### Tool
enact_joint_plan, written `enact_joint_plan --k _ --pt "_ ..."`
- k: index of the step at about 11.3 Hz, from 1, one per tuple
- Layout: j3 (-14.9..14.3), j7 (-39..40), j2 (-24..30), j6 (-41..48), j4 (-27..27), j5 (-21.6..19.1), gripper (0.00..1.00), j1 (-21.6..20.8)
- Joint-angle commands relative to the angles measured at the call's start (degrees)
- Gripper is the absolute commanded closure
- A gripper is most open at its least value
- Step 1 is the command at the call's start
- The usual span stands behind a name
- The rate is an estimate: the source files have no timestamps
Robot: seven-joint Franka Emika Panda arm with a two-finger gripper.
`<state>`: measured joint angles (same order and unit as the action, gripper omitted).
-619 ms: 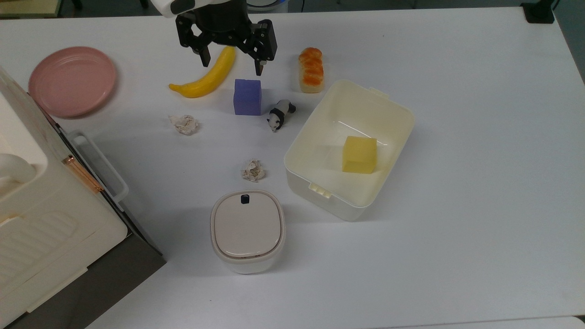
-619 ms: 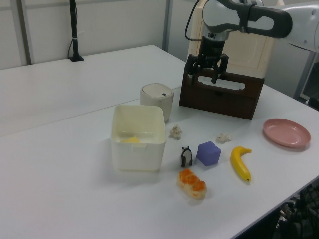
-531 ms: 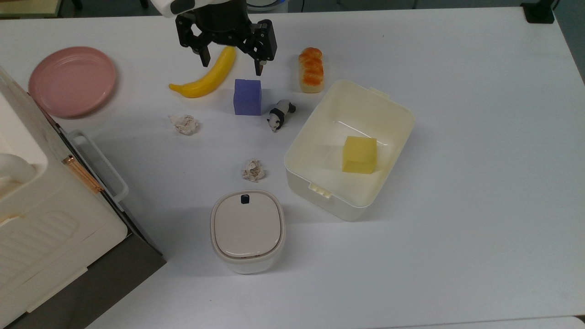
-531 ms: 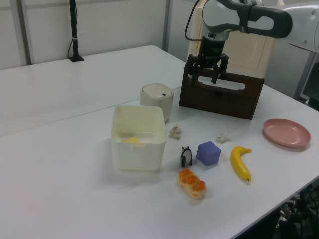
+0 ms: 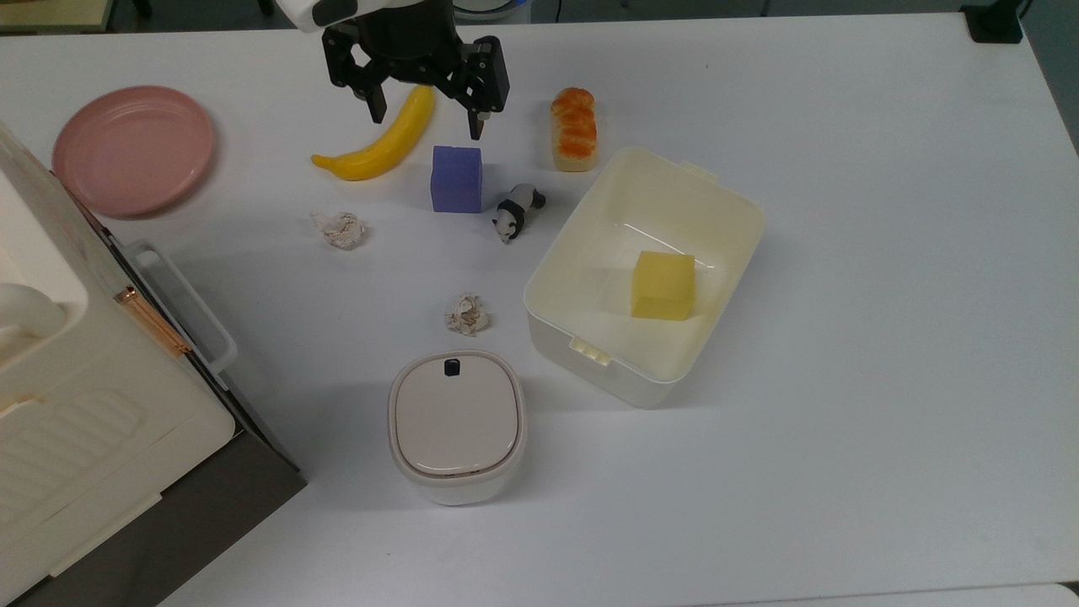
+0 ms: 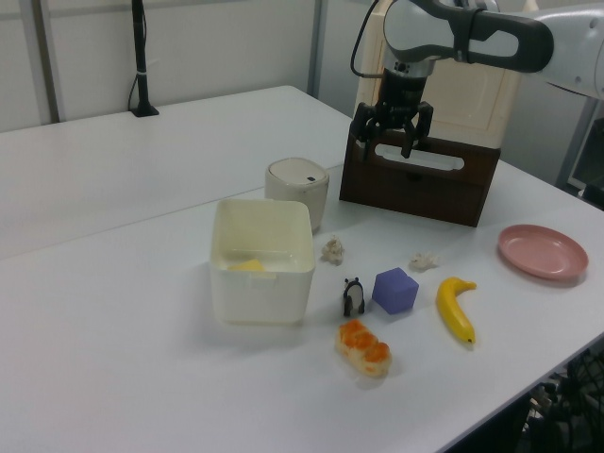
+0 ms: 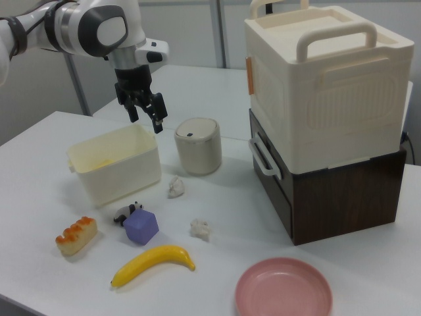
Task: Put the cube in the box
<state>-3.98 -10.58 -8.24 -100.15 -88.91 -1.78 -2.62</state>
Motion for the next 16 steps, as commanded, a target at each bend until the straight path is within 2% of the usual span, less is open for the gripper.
enact_joint_plan --k 1,16 --pt "0.38 -0.50 0.68 0.49 -0.65 0.55 0.00 0.42" --pt "0.38 0.82 0.42 2.16 -1.61 0.37 0.03 0.24"
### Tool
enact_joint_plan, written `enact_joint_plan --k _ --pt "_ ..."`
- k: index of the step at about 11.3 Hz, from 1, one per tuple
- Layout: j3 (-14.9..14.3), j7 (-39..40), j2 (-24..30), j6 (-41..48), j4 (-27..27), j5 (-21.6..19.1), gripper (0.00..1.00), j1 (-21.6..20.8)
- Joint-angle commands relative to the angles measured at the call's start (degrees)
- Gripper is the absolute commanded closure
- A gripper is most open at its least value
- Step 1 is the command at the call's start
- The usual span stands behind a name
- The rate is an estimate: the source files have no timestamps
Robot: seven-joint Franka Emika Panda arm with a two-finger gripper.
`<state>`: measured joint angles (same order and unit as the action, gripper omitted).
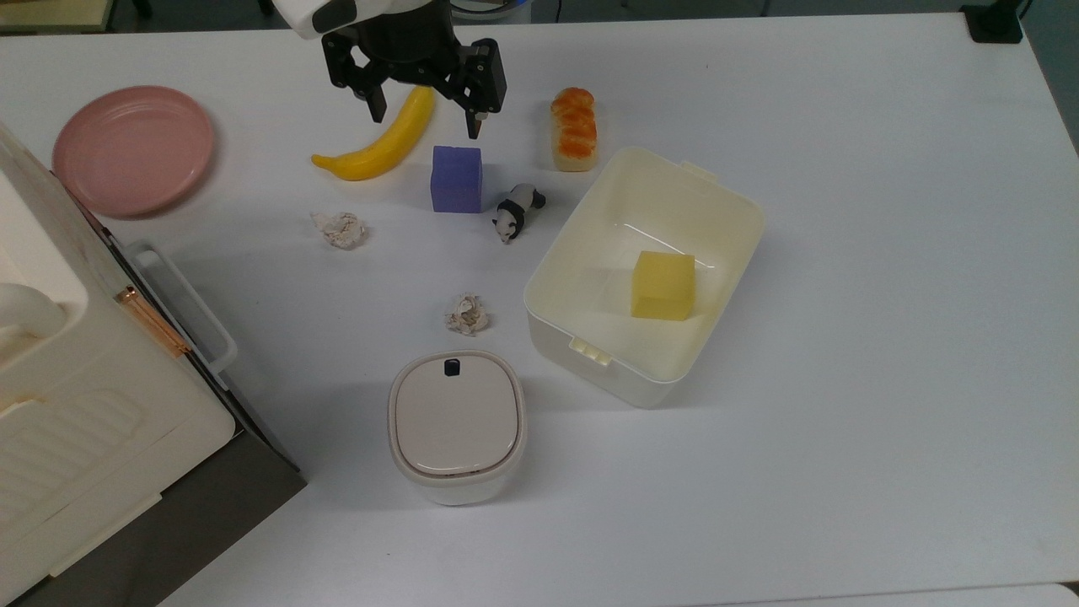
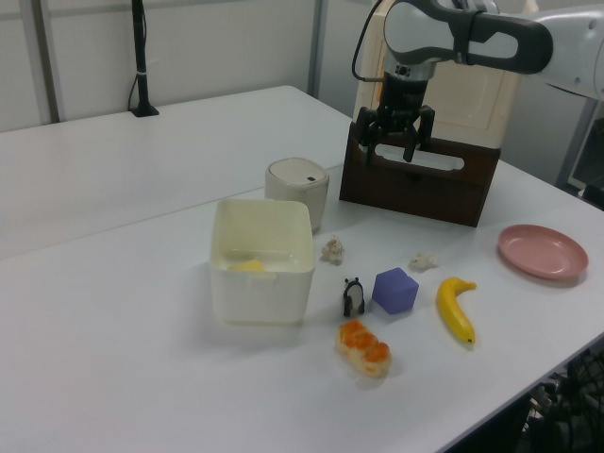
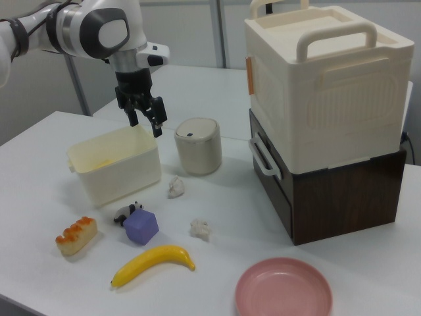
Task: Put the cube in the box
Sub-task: 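Lower the open gripper down over the purple cube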
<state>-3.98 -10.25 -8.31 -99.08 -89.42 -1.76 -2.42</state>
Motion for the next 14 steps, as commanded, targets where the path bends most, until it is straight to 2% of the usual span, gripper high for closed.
enact_joint_plan --k 1,3,7,10,14 --pt "0.37 1.36 0.23 1.08 -1.63 0.35 0.02 -0.04" --pt "0.37 2.95 0.14 1.08 -3.03 0.35 0.03 -0.31" --pt "0.37 11.46 0.40 0.99 -10.14 0.61 0.02 -1.54" --pt "0.37 14.38 0.49 -0.15 -15.95 3.15 0.02 -1.45" --pt "0.29 15.61 0.58 -11.63 -26.57 7.63 0.02 -1.63"
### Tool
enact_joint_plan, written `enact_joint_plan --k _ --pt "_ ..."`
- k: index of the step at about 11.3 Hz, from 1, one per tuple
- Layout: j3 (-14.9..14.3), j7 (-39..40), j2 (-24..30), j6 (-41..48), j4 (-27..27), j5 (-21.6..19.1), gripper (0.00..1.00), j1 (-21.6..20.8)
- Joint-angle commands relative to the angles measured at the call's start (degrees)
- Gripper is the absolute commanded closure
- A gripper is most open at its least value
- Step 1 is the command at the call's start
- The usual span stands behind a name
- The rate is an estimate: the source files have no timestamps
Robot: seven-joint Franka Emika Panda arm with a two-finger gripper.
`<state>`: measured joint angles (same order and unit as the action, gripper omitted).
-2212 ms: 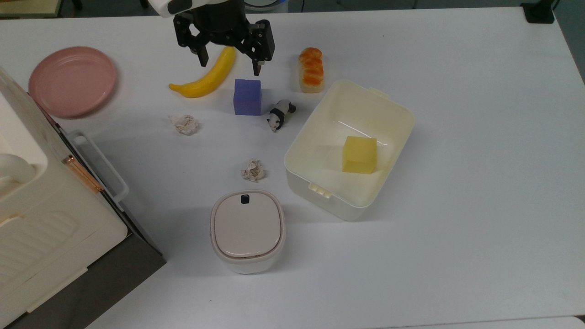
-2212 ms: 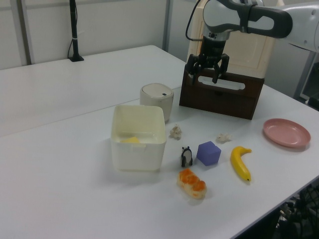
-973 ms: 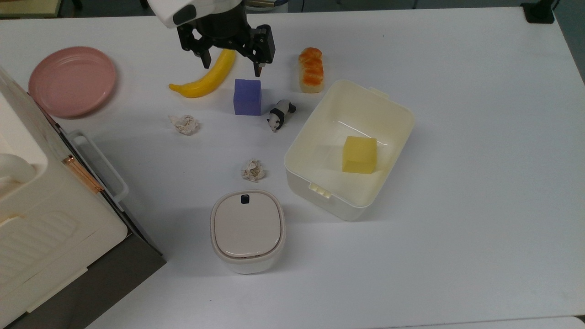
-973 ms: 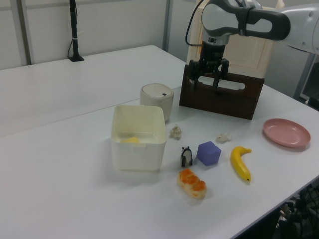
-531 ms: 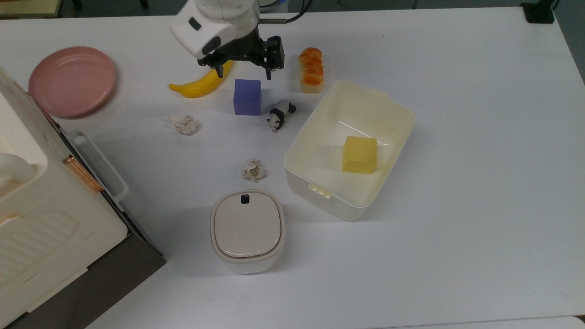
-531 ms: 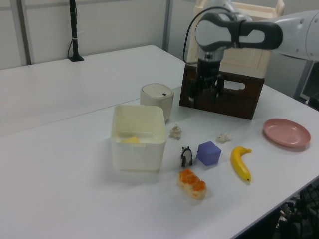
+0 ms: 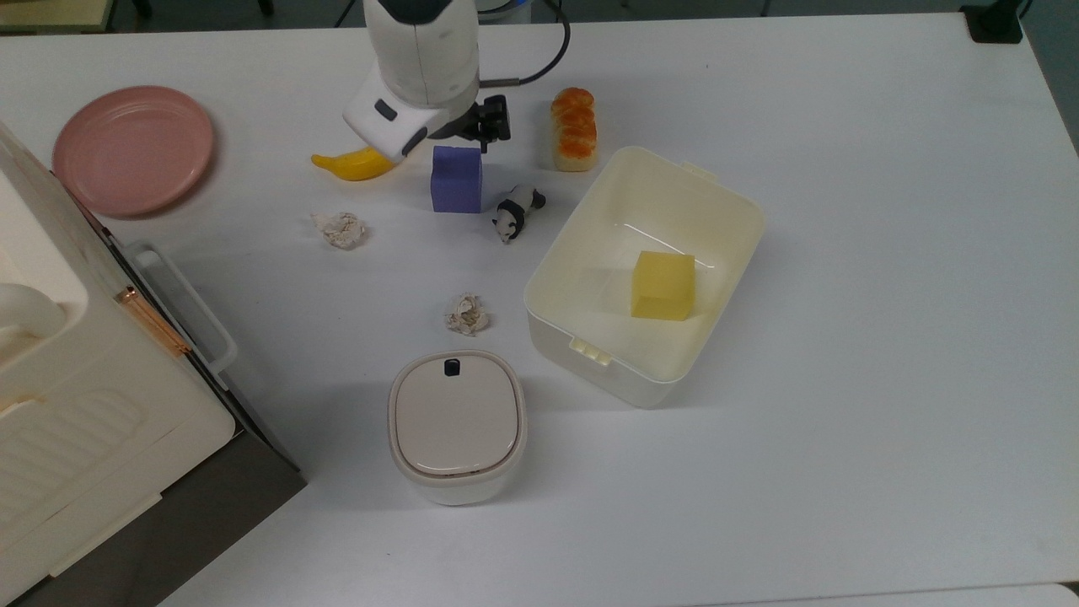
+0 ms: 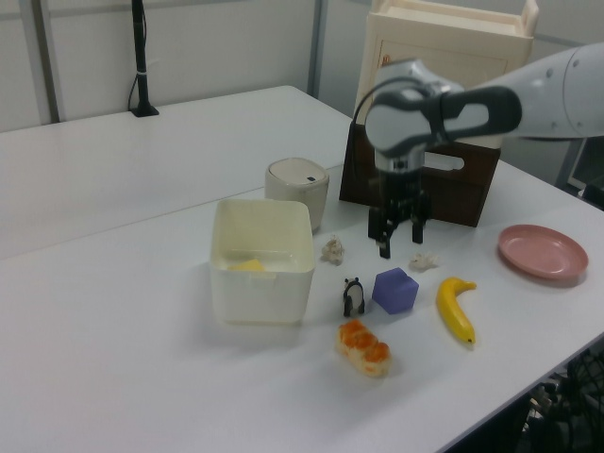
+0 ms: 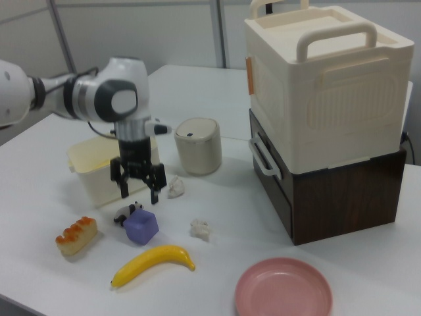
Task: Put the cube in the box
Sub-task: 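Lower the open gripper down over the purple cube, then close the gripper on the purple cube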
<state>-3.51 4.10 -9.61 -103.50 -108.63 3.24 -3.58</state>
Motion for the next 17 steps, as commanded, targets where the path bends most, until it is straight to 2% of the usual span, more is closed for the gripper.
enact_joint_plan --k 1,3,5,17 --pt "-0.18 1.26 1.78 -9.41 -9.30 3.34 0.02 -0.55" --pt "-0.09 1.00 1.61 -13.63 -12.47 4.31 0.02 -0.72" --pt "-0.09 -0.40 1.43 -14.27 -12.49 4.31 0.02 -2.04" --pt "-0.18 -3.66 1.44 -14.18 -10.99 3.26 0.00 -3.18"
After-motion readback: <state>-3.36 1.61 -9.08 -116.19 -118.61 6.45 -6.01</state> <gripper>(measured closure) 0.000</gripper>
